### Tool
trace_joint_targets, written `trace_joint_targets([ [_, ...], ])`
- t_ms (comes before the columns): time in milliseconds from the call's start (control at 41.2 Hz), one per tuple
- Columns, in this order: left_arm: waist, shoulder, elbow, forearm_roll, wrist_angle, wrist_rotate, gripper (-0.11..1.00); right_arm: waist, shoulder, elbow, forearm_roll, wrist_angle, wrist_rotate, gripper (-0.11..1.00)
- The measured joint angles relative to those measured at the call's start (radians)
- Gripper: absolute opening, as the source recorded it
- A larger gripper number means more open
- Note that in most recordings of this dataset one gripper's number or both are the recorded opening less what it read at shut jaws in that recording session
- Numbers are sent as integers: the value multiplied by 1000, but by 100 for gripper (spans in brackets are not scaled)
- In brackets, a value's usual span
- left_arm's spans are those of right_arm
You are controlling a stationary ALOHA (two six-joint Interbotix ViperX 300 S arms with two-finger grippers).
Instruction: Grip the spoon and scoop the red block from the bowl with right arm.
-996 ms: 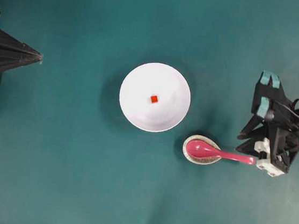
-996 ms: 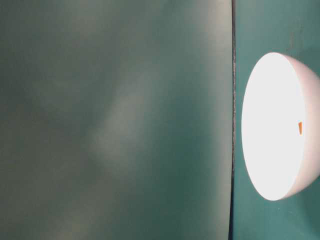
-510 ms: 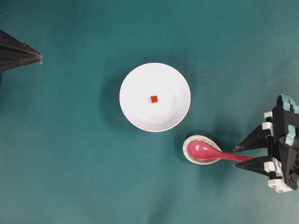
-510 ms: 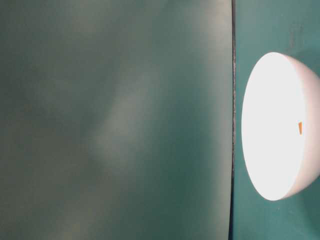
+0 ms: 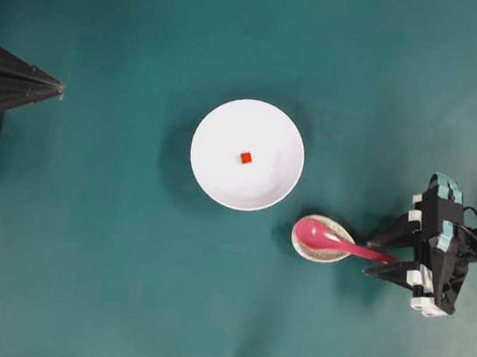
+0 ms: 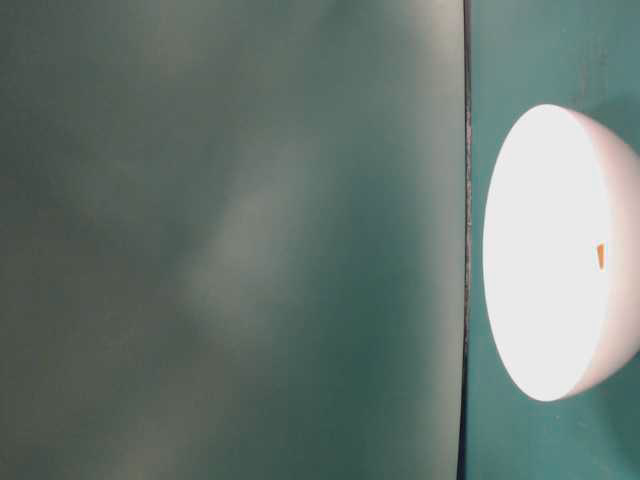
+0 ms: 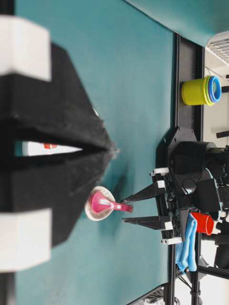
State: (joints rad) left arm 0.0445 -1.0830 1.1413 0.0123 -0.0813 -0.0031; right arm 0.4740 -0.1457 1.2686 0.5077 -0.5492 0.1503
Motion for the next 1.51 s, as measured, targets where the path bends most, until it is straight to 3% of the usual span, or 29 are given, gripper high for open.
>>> trace_joint_targets([
  [461, 0, 0, 0, -2, 0, -2, 0, 0, -91, 74, 5, 21, 0, 51],
  [777, 0, -2, 0, 0, 0, -38, 0, 35, -123, 109, 17, -55, -2, 51],
  [1093, 0, -2, 0, 0, 0, -40, 0, 129, -103, 146, 141, -153, -2, 51],
  [1506, -2, -2, -9, 0, 0, -41, 0, 256, 66, 118, 298, -261, -5, 51],
])
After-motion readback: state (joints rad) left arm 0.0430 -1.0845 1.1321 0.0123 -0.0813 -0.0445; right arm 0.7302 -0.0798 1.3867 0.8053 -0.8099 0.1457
